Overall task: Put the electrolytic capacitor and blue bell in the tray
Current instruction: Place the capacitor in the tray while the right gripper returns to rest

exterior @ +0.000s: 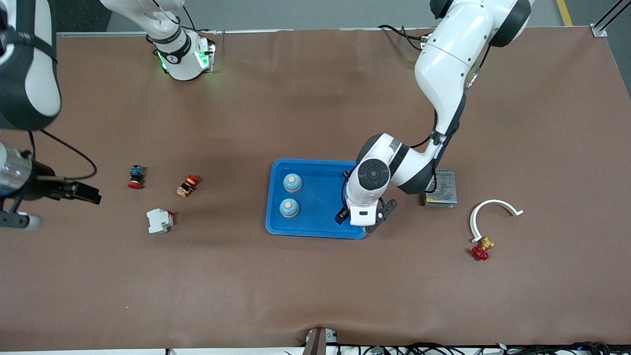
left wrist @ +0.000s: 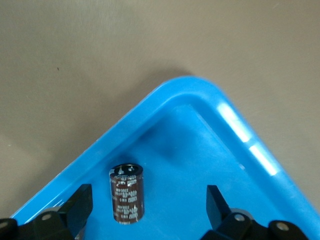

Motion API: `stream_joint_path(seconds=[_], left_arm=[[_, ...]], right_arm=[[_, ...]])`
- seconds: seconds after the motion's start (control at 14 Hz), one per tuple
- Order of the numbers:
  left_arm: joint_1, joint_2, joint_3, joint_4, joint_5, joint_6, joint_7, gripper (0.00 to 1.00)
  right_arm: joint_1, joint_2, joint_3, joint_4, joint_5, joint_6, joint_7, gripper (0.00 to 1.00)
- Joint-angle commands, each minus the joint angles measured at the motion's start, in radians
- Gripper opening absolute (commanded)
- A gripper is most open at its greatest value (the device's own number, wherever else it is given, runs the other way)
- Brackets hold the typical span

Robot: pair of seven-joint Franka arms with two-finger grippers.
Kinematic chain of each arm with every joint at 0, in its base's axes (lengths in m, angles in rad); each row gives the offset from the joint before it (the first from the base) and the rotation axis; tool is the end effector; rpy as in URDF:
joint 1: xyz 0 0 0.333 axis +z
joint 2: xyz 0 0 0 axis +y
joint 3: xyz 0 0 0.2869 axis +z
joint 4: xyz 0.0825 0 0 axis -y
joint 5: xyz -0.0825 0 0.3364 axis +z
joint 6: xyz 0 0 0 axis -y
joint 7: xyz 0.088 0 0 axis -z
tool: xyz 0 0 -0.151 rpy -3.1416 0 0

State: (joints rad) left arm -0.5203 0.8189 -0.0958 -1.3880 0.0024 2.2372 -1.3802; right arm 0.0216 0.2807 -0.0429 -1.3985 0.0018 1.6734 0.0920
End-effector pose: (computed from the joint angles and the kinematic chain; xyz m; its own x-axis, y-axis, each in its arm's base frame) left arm 0.5598 -0.3834 0.1889 0.7006 0.7109 -0.0605 0.7134 -0.6993 0.0449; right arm 0.5891 -0.0096 0.4801 0.9937 -0.1116 -0.0046 -0.1116 -0.9937 0.0106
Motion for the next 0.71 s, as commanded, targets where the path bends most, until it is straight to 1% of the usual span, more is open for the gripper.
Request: stream_joint_path(seconds=[0.0, 0.14, 0.29, 0.5, 0.64], left_arm=[[0.006, -0.076, 0.008, -0.006, 0.021, -0.06, -0.005, 1.0], [0.023, -0.136, 0.008, -0.006, 0.021, -0.126, 0.015, 1.0], [0.058, -0.203, 0.005, -0.008, 0.015, -0.213, 0.074, 1.0], [0.138, -0.297, -0.005, -0.008, -0.004, -0.353, 0.2, 1.0], [0.189, -0.358, -0.005, -0.008, -0.05, -0.431, 0.315, 1.0]], right_arm=[[-0.014, -0.112, 0.018, -0.091, -0.016, -0.023, -0.001, 1.0], [-0.006, -0.149, 0.018, -0.108, -0.016, -0.058, 0.006, 1.0], [0.003, -0.19, 0.018, -0.148, -0.016, -0.061, 0.011, 1.0], [0.0, -0.228, 0.017, -0.171, -0.016, -0.073, 0.011, 1.0], [-0.002, -0.259, 0.017, -0.201, -0.016, -0.072, 0.011, 1.0]])
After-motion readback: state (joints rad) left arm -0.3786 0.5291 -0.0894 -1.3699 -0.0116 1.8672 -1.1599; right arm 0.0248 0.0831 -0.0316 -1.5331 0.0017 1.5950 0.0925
